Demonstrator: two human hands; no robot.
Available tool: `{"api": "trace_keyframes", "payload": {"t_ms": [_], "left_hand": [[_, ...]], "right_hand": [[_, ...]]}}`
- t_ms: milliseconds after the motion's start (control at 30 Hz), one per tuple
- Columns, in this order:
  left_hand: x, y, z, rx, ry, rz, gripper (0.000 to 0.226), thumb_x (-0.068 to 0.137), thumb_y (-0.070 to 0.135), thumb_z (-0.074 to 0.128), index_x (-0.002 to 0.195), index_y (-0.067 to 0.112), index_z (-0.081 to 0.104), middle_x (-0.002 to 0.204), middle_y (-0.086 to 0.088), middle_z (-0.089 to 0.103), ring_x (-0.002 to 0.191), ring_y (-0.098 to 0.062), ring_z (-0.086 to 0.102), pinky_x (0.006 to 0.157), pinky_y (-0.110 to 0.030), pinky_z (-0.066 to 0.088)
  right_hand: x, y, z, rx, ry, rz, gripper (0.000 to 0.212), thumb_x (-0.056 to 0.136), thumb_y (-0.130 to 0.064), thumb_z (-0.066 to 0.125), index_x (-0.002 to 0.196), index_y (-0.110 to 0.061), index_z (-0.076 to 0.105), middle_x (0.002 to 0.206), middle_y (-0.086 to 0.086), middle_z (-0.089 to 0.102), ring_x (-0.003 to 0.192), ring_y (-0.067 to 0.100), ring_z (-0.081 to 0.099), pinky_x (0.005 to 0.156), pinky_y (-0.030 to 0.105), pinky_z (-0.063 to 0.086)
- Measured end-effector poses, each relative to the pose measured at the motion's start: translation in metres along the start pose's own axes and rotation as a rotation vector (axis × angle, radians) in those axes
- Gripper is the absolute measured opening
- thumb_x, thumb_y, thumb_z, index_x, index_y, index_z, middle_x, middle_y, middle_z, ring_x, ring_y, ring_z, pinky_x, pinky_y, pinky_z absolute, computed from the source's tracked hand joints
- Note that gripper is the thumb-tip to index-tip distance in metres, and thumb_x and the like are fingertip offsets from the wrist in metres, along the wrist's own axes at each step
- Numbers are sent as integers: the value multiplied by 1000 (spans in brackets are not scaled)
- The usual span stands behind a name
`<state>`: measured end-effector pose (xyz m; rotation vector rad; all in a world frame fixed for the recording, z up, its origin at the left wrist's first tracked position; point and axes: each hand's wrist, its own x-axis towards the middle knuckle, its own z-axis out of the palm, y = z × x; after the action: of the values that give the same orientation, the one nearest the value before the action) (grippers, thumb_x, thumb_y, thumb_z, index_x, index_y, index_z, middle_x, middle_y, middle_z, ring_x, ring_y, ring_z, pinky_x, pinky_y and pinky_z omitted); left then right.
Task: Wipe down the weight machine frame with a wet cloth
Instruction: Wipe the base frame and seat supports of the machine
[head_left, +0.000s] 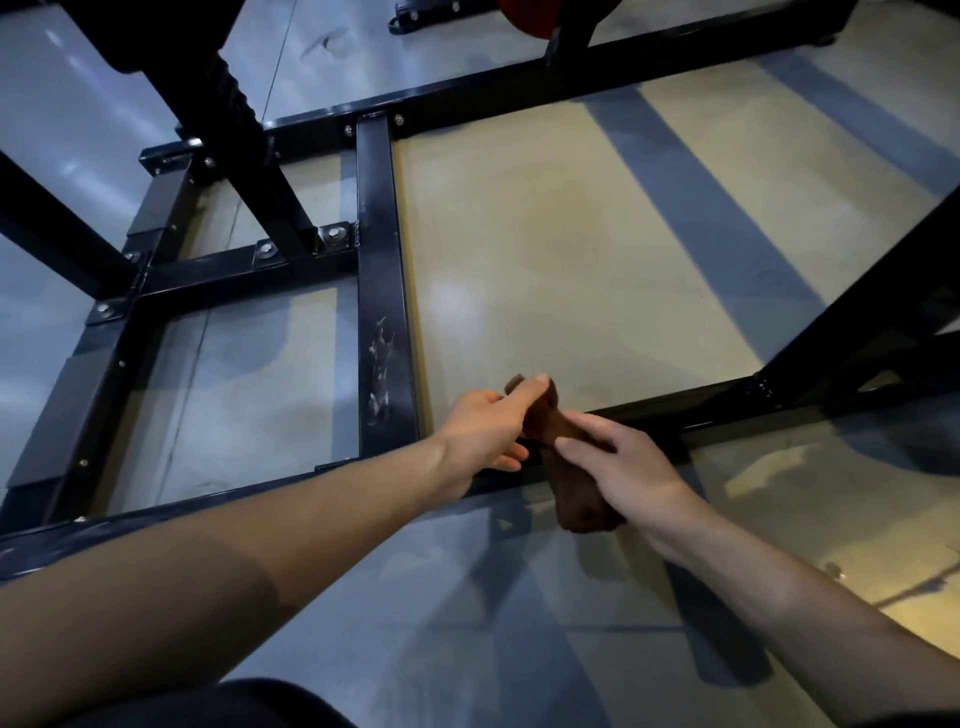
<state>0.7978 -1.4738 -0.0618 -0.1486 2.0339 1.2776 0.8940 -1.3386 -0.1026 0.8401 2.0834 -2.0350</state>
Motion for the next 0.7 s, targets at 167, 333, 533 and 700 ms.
{"api": "trace_keyframes", "payload": {"t_ms": [167, 333, 533, 700], "left_hand": [[6, -8, -2, -242, -39, -108, 31, 94, 27, 75, 114, 5, 70, 100, -15, 78, 82, -24, 73, 64, -31, 59], [1, -6, -1, -269, -123, -47, 23, 100, 19, 65, 121, 8, 63, 104, -13, 74, 92, -22, 72, 67, -30, 60], [1, -10, 2, -288, -118, -26, 24, 103, 26, 63, 123, 13, 63, 110, -8, 70, 90, -19, 67, 75, -31, 62], [18, -26, -25, 545, 138, 188, 47, 98, 39, 58, 142, 22, 55, 133, 0, 59, 121, -21, 56, 100, -33, 48]], "right_hand": [[-9, 6, 1, -357, 83, -264, 96, 78, -25, 90, 157, -28, 36, 132, -11, 52, 108, 10, 58, 99, 24, 45], [-11, -2, -3, -29, -150, -4, 48, 78, -20, 88, 122, -21, 69, 101, -5, 79, 95, 12, 74, 85, 24, 55], [0, 12, -9, -215, 133, -231, 27, 88, -22, 78, 110, -38, 72, 91, -8, 76, 88, 12, 70, 88, 35, 55], [15, 16, -65, -648, 592, -431, 62, 88, -3, 68, 145, -23, 55, 141, 11, 35, 102, 30, 57, 96, 35, 49]]}}
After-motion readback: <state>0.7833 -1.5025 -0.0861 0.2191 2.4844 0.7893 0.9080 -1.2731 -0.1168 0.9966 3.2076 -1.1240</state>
